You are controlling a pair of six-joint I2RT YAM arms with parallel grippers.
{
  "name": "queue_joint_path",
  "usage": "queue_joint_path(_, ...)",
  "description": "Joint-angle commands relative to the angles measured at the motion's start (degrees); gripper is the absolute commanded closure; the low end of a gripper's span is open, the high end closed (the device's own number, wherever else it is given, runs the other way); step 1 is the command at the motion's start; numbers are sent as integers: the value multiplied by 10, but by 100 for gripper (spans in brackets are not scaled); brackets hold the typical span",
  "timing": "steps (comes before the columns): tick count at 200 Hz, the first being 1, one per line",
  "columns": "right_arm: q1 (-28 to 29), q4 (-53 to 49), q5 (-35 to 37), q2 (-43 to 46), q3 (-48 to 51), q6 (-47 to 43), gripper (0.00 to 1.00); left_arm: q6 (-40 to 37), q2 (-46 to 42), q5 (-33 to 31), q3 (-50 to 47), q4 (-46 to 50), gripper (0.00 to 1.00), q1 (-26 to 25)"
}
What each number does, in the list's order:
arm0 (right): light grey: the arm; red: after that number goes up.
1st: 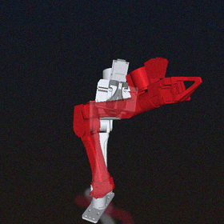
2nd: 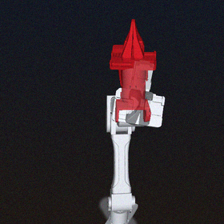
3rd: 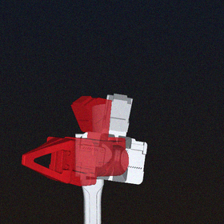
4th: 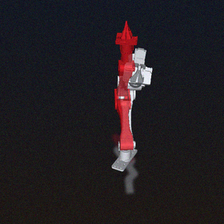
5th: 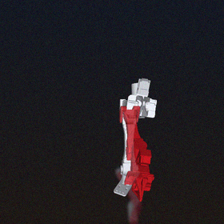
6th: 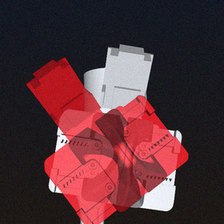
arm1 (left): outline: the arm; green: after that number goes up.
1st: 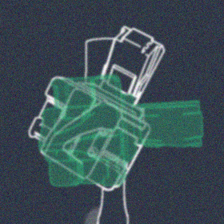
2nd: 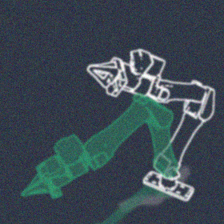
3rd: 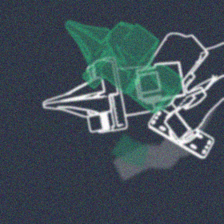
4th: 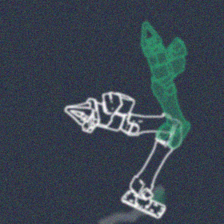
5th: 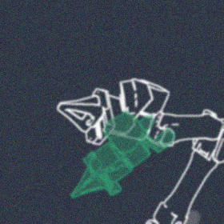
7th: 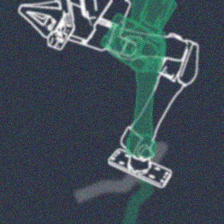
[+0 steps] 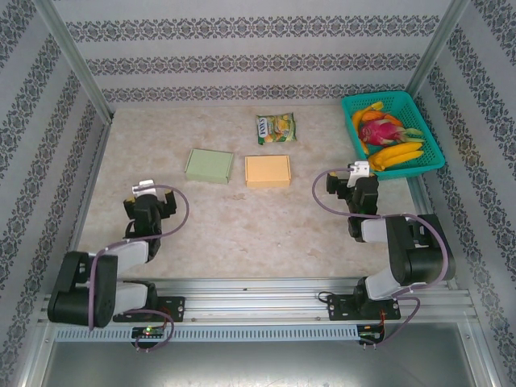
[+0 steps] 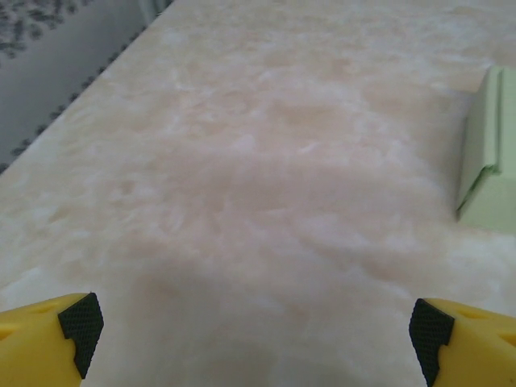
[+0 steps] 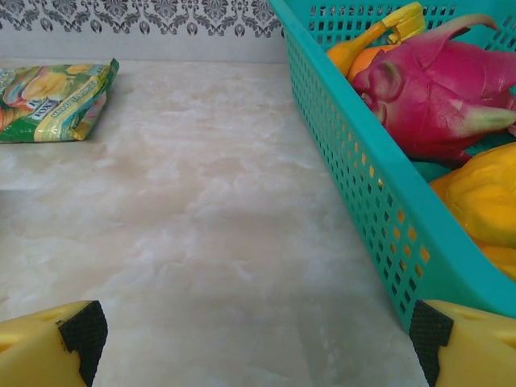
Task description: Fold the paper box
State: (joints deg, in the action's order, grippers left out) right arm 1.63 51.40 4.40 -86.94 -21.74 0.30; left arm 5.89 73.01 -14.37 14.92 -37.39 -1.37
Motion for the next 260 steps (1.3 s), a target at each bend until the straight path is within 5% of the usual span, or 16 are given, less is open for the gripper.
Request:
queue_joint_path(1, -1, -1, -8, 5, -2, 13, 2, -21, 27, 116, 25, -82, 0, 22)
queue_joint_path(34, -2, -2, -9, 5, -3, 14, 2, -49, 170, 175, 7, -268, 0, 24)
queue_joint_path(70, -1, -2, -7, 5, -2, 13, 2, -52, 161, 176, 93, -81, 0, 24)
queue_joint_path(260, -1, -2, -8, 5, -2, 14, 2, -63, 164, 157, 90, -97, 0, 9)
